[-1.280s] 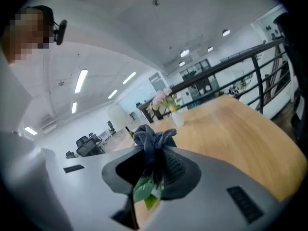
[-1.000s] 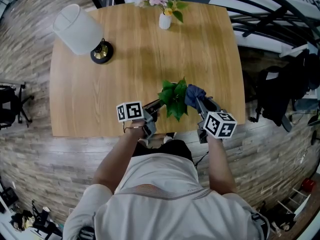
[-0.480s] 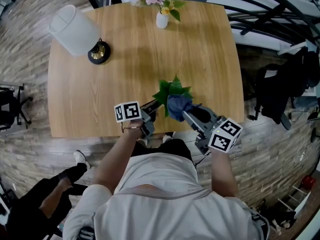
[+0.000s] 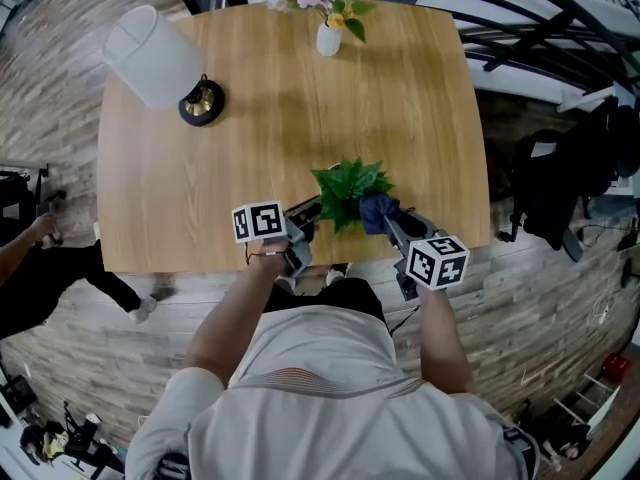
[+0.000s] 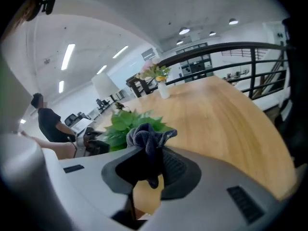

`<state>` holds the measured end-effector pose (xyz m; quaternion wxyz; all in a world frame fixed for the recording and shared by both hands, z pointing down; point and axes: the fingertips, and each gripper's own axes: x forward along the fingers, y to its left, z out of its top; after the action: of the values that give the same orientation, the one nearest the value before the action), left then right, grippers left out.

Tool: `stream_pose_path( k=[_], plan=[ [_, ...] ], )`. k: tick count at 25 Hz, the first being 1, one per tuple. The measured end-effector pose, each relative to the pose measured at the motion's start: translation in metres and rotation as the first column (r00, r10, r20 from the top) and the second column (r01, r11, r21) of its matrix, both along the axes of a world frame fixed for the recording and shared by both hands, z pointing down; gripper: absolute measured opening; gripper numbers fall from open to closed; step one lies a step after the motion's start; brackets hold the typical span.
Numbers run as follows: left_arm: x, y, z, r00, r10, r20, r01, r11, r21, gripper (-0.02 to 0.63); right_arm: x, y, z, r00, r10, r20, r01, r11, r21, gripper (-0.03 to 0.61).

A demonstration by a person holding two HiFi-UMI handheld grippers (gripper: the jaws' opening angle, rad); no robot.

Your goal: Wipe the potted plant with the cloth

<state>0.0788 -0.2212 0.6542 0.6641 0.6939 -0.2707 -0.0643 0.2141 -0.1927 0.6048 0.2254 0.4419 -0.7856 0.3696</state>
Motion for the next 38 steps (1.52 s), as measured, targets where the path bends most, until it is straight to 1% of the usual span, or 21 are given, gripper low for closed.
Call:
stream_pose_path(
  k=[3, 5, 7, 9, 11, 13, 14, 15, 17, 19, 22, 23, 26, 29, 31, 33, 34, 36, 37, 38],
  plan=[
    [0.001, 0.001, 0.000, 1.000, 0.003, -0.001, -0.003, 1.000, -0.001, 0.117, 0.036, -0.009, 0.001, 0.991, 0.089, -0.103, -0.087, 0.996, 0.029, 0.127],
    [0.002, 0.001, 0.000, 1.000, 0.006, 0.000, -0.006, 1.000, 0.000, 0.117, 0.044, -0.013, -0.019, 0.988, 0.117, -0.103, -0.108, 0.990, 0.091, 0.126],
    [0.001, 0.000, 0.000, 1.000, 0.008, 0.001, -0.008, 1.000, 0.001, 0.117, 0.033, -0.018, -0.055, 0.995, 0.092, -0.029, -0.085, 0.979, 0.187, 0.126],
    [-0.001, 0.000, -0.001, 1.000, 0.008, 0.001, -0.008, 1.000, 0.001, 0.117, 0.008, -0.020, -0.097, 0.996, 0.011, 0.093, -0.037, 0.960, 0.278, 0.126],
    [-0.001, 0.000, -0.001, 1.000, 0.008, 0.002, -0.008, 1.000, 0.001, 0.117, -0.021, -0.019, -0.126, 0.971, -0.080, 0.225, 0.004, 0.947, 0.320, 0.126],
    [-0.001, 0.000, 0.000, 1.000, 0.008, 0.002, -0.008, 1.000, 0.002, 0.117, -0.051, -0.019, -0.133, 0.936, -0.128, 0.328, 0.024, 0.953, 0.302, 0.126],
    [0.000, 0.000, 0.000, 1.000, 0.006, 0.001, -0.006, 1.000, 0.002, 0.117, -0.067, -0.020, -0.128, 0.924, -0.135, 0.358, 0.033, 0.960, 0.278, 0.126],
    [0.000, 0.000, 0.000, 1.000, 0.004, -0.001, -0.004, 1.000, 0.001, 0.117, -0.082, -0.019, -0.118, 0.919, -0.139, 0.369, 0.046, 0.967, 0.249, 0.126],
    [0.000, 0.000, 0.001, 1.000, -0.003, -0.006, 0.003, 1.000, 0.000, 0.117, -0.111, -0.016, -0.090, 0.927, -0.153, 0.343, 0.091, 0.978, 0.189, 0.126],
    [0.001, 0.000, 0.001, 1.000, -0.008, -0.013, 0.008, 1.000, 0.000, 0.117, -0.123, -0.010, -0.063, 0.945, -0.152, 0.290, 0.117, 0.984, 0.135, 0.126],
    [0.001, 0.000, 0.001, 1.000, -0.003, -0.021, 0.003, 1.000, 0.000, 0.117, -0.105, -0.001, -0.039, 0.965, -0.101, 0.241, 0.087, 0.994, 0.066, 0.126],
    [0.001, 0.000, 0.001, 1.000, 0.002, -0.019, -0.002, 1.000, 0.001, 0.117, -0.094, 0.003, -0.033, 0.971, -0.095, 0.219, 0.086, 0.995, 0.050, 0.126],
    [0.000, 0.000, 0.001, 1.000, 0.004, -0.018, -0.004, 1.000, 0.000, 0.117, -0.059, 0.019, -0.015, 0.986, -0.117, 0.116, 0.116, 0.993, 0.014, 0.127],
    [0.001, -0.001, 0.002, 1.000, 0.003, -0.024, -0.003, 1.000, -0.005, 0.117, -0.027, 0.028, -0.003, 0.995, -0.085, 0.055, 0.086, 0.996, -0.016, 0.130],
    [0.003, -0.001, 0.002, 1.000, 0.017, -0.016, -0.017, 1.000, -0.003, 0.117, -0.013, 0.029, -0.001, 0.998, -0.051, 0.030, 0.052, 0.999, -0.017, 0.137],
    [0.006, -0.001, 0.001, 1.000, 0.024, -0.002, -0.024, 1.000, -0.001, 0.115, -0.011, 0.028, -0.008, 0.998, -0.051, 0.037, 0.051, 0.999, 0.005, 0.137],
    [0.007, -0.002, 0.001, 1.000, 0.021, 0.003, -0.021, 1.000, -0.001, 0.110, -0.016, 0.028, -0.016, 0.996, -0.077, 0.054, 0.076, 0.997, 0.029, 0.136],
    [0.009, -0.005, 0.000, 1.000, 0.017, 0.015, -0.017, 1.000, 0.002, 0.106, -0.036, 0.031, -0.035, 0.978, -0.176, 0.111, 0.165, 0.981, 0.098, 0.129],
    [0.011, -0.005, 0.000, 1.000, 0.020, 0.023, -0.020, 1.000, 0.007, 0.106, -0.048, 0.032, -0.047, 0.961, -0.228, 0.157, 0.208, 0.969, 0.137, 0.127],
    [0.012, -0.006, 0.000, 0.999, 0.023, 0.031, -0.024, 1.000, 0.012, 0.106, -0.059, 0.033, -0.060, 0.939, -0.264, 0.218, 0.229, 0.958, 0.175, 0.127]
  ],
)
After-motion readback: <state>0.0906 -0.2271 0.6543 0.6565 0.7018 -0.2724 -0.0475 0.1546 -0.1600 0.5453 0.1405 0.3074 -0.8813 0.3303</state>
